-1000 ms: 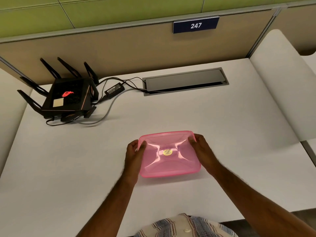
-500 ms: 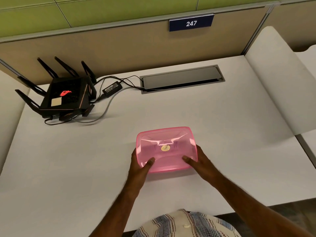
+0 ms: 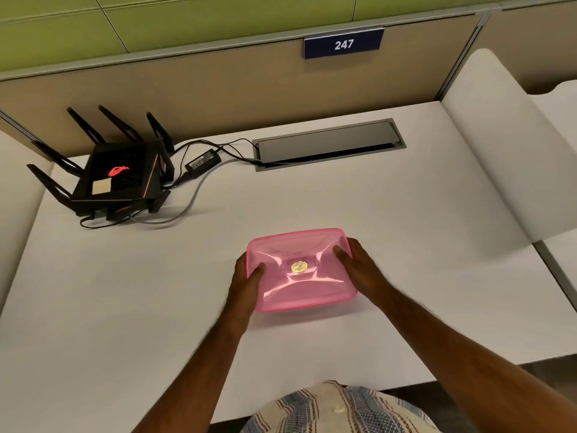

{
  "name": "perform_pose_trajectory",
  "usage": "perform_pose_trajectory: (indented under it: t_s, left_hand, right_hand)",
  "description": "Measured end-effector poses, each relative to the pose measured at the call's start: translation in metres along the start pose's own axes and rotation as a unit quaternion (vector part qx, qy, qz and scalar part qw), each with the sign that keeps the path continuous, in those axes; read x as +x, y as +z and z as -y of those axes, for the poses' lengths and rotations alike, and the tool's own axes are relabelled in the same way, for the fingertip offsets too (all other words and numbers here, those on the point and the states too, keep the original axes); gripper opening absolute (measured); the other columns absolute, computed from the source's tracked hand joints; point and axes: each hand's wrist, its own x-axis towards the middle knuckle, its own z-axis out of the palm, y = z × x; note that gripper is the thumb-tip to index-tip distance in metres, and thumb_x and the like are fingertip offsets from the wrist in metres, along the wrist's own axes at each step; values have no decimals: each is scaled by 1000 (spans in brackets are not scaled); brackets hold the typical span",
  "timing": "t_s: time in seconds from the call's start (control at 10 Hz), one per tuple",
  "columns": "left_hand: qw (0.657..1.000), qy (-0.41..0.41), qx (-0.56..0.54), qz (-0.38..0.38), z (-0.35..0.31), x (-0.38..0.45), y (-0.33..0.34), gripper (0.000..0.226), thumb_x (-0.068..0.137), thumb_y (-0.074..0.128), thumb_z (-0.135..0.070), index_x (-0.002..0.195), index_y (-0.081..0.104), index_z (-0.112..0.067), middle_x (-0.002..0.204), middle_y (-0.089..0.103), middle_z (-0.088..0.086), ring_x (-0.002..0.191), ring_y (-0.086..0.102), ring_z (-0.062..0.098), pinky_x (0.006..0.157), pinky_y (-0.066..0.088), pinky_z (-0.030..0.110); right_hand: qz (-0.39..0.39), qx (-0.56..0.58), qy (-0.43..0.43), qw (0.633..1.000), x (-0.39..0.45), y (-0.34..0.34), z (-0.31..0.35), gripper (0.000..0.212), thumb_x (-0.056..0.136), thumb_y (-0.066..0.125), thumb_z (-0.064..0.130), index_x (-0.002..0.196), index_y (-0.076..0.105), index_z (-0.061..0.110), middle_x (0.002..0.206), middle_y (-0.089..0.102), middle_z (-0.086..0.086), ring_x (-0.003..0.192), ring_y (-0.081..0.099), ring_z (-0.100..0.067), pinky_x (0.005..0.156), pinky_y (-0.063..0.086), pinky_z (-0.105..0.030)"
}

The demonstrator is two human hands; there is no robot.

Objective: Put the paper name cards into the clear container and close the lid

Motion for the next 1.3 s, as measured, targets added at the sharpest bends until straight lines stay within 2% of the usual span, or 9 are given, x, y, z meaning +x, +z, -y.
perform_pose_trajectory:
  t_s: [0.2,0.5,0.6,0.8,1.1,1.2,1.3]
  left_hand:
    - [999,-2,6,-41,4,-5,4,45,98,61,-30,141,49,-31,134,60,-6,120,59,16,107,47,46]
    - [999,6,-1,-43,0,-4,16,49,99,60,-34,146,45,-31,139,57,-6,125,56,16,110,44,47]
    - [999,16,0,-37,-8,4,22,49,99,60,-33,145,46,-30,139,57,-6,124,57,16,109,45,47]
    - [999,28,6,-31,-22,21,34,49,98,60,-31,145,45,-29,139,56,-5,126,55,16,111,43,45]
    - [999,26,24,-31,-26,29,40,51,98,61,-33,146,44,-28,139,55,-4,125,55,17,108,45,41]
    - [999,27,37,-26,-25,32,35,55,99,57,-37,149,38,-26,145,51,-2,130,52,19,111,43,43]
    - [997,43,60,-38,-19,33,24,52,105,43,-39,154,32,-25,154,42,-3,137,43,13,113,37,34]
  right_hand:
    - [-22,31,11,999,-12,0,-4,50,103,53,41,146,39,18,132,58,2,115,62,-17,93,49,-29]
    - [-18,36,-15,999,-15,-2,1,40,106,48,35,143,49,21,131,61,3,118,60,-14,92,46,-23]
    - [-26,35,-18,999,-4,-6,8,39,106,48,34,143,50,19,131,61,1,118,60,-16,93,45,-26]
    - [-40,20,-23,999,20,-14,21,41,107,46,34,143,50,16,134,60,-2,122,58,-20,105,45,-35]
    - [-30,9,-37,999,29,-19,20,43,107,45,36,145,48,17,136,59,0,123,57,-17,104,45,-32]
    - [-22,23,-44,999,28,-22,11,43,107,38,45,141,53,23,134,62,3,122,59,-13,104,46,-33]
    - [-71,86,-26,993,26,-27,1,44,110,31,40,133,58,15,128,65,-6,120,62,-25,102,49,-41]
